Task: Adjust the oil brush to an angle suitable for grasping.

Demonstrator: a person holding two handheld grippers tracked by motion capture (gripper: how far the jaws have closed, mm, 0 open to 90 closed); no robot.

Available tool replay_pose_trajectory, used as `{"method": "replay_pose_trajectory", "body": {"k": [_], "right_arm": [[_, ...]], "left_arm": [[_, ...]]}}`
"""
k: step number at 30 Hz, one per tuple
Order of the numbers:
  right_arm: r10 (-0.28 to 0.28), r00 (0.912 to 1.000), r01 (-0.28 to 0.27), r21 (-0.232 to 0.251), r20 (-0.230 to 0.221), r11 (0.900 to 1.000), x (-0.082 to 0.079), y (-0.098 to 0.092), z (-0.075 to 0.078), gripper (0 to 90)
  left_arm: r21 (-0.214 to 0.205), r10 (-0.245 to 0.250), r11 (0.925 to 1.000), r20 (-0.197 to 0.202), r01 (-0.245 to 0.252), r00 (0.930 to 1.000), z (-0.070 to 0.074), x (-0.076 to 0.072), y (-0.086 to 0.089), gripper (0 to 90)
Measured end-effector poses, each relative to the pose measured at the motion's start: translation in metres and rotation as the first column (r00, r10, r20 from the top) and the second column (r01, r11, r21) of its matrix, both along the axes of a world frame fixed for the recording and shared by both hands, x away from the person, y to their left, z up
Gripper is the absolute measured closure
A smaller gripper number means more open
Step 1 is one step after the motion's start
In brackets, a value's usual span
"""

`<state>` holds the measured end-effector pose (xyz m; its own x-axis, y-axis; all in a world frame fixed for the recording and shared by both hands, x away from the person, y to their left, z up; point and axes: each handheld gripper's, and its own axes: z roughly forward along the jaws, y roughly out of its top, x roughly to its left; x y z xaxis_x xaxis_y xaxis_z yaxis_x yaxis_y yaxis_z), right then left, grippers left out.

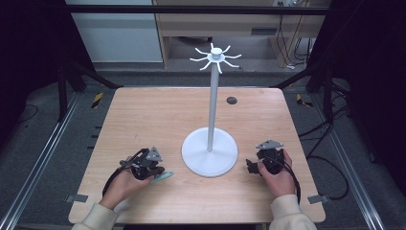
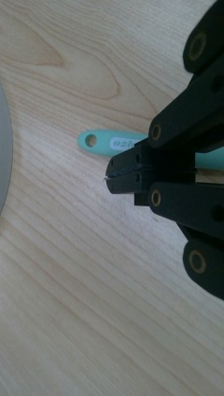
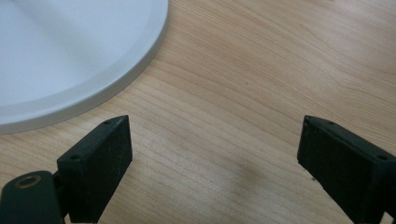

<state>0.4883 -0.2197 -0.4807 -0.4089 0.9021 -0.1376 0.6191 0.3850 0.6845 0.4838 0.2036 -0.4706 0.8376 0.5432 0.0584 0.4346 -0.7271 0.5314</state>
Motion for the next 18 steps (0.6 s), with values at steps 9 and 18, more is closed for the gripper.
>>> {"method": "replay_pose_trajectory", "body": {"k": [9, 18], "right_arm": [[-0.005, 1.0, 0.005, 0.004, 0.003, 1.0, -0.001, -0.002, 0.001, 10.6], [-0.001, 1.0, 0.001, 0.004, -0.001, 1.0, -0.001, 0.002, 0.001, 10.6]], "left_arm": [[-0.004, 0.04, 0.9992, 0.034, -0.039, 0.9986, 0.02, -0.007, 0.016, 90.0], [0.089, 0.047, 0.995, -0.012, -0.046, 0.9988, 0.042, -0.025, 0.044, 89.9]]}}
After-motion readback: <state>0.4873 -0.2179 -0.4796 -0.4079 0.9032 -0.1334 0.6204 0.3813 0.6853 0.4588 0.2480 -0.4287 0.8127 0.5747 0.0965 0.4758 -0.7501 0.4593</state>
